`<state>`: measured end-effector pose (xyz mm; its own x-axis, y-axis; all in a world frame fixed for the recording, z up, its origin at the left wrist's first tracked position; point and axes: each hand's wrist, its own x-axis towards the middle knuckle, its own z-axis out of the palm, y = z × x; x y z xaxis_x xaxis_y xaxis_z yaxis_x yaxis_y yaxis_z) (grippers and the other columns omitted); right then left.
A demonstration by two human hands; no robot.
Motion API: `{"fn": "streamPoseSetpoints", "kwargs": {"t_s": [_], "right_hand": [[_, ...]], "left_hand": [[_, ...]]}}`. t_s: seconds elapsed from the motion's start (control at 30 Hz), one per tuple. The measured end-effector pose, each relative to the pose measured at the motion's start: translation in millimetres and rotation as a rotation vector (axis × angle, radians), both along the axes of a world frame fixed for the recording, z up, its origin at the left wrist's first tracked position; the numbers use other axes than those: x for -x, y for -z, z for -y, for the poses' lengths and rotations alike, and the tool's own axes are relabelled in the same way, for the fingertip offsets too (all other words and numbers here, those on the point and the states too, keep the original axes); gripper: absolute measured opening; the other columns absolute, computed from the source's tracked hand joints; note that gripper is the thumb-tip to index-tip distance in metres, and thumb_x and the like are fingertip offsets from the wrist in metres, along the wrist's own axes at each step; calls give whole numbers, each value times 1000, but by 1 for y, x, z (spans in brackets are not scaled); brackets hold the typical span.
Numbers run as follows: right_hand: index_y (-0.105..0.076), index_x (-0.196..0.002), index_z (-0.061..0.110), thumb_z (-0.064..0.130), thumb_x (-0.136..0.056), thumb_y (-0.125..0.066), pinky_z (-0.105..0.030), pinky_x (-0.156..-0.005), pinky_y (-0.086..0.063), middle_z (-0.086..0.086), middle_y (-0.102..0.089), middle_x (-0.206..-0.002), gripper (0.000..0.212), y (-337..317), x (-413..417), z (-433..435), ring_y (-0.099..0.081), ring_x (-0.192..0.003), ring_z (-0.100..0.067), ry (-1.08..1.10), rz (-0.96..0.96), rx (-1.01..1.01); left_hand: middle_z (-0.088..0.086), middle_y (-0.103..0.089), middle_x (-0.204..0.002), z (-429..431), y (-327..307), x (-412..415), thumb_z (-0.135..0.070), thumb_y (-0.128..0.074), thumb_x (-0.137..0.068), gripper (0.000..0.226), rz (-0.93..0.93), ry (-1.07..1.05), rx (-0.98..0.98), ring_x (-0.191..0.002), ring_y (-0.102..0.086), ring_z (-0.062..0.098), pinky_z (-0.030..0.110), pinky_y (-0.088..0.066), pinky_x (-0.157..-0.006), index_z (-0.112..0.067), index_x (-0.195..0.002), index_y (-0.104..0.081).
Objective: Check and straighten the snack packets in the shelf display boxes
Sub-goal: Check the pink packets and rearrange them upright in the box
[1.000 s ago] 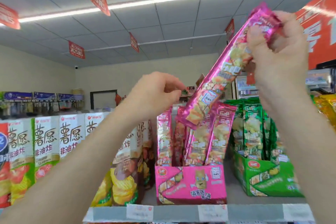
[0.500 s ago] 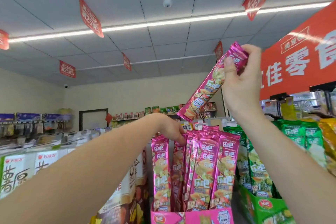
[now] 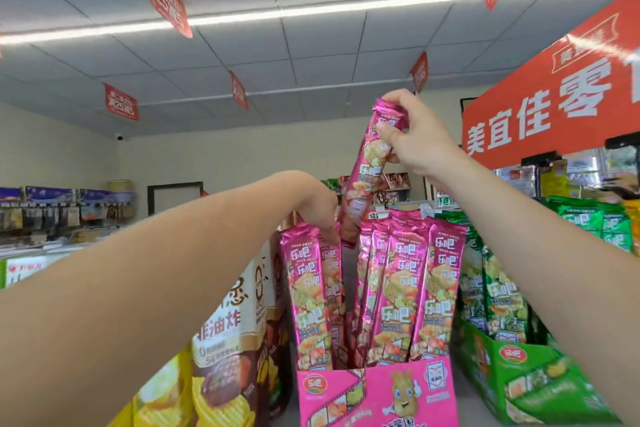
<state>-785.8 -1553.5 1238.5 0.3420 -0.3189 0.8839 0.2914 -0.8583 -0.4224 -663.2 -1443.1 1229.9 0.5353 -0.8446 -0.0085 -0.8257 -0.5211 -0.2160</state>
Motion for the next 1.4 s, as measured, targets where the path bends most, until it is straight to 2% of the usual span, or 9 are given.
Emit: {"fn": "streamPoseSetpoints", "kwargs": {"t_s": [0.2,0.3,0.47,0.8,0.9,1.0,1.13,1.23,1.4], "right_hand": [[-53,-105,23,7,-97,-54,-47,-73,-60,-4,-61,-94,18,10,-10,-1,-65,-87,-23,-149,-385,-49],[-56,-108,18,7,-96,-56,-35,-64,-59,-7,-63,-95,16,21,-18,-2,-67,-82,-21,-90,-665,-28],[-60,-98,16,7,-90,-65,-40,-74,-57,-9,-68,-91,13,15,-19,-12,-65,-78,-22,5,-751,108],[-62,-104,25,23,-85,-73,-38,-83,-51,3,-66,-100,22,22,-19,-12,-64,-86,-20,133,-954,202],[-67,-113,28,29,-86,-72,-34,-90,-45,18,-59,-89,28,25,-20,-18,-57,-85,-10,231,-1117,320],[-67,-87,32,38,-97,-54,-29,-82,-45,27,-58,-66,17,17,-12,-35,-53,-70,-2,290,-1145,375],[-71,-95,20,39,-99,-46,-33,-81,-49,4,-71,-93,31,18,22,-67,-63,-91,-19,417,-729,492],[-62,-74,28,56,-93,-38,-31,-59,-44,12,-61,-70,41,78,65,-108,-58,-69,-8,367,-343,499],[-35,-126,35,83,-80,-16,-37,-74,-44,8,-52,-115,69,191,64,-155,-58,-104,-23,403,-722,429]], "left_hand": [[5,-55,-78,-7,-1,2,-45,-60,-93,45,70,6,-11,-76,-60,26,39,-58,-76,0,-96,-65],[5,-64,-92,-7,1,-1,-41,-61,-94,34,84,31,6,-90,-66,28,45,-56,-88,-7,-92,-64],[6,-61,-125,-9,3,-4,-36,-62,-94,43,68,51,58,-111,-61,29,47,-52,-95,-12,-129,-56],[6,-64,-112,-11,8,2,-18,-50,-100,26,297,151,24,-98,-60,24,35,-49,-83,-9,-121,-61],[7,-63,-108,-12,8,5,-19,-49,-101,29,194,95,-6,-78,-58,17,14,-49,-51,-3,-122,-61],[9,-62,-112,-15,4,9,-23,-46,-103,33,109,38,-9,-72,-54,15,15,-43,-36,-3,-125,-58],[2,-61,-104,-22,4,11,-29,-46,-103,20,39,52,-10,-93,-61,21,36,-57,-83,-14,-104,-60],[6,-63,-109,-29,8,15,-11,-41,-101,23,95,132,-17,-98,-59,26,38,-49,-88,-7,-111,-61],[-3,-57,-119,-44,11,23,-40,-50,-99,42,33,231,89,-97,-52,13,28,-38,-86,-13,-130,-57]]}}
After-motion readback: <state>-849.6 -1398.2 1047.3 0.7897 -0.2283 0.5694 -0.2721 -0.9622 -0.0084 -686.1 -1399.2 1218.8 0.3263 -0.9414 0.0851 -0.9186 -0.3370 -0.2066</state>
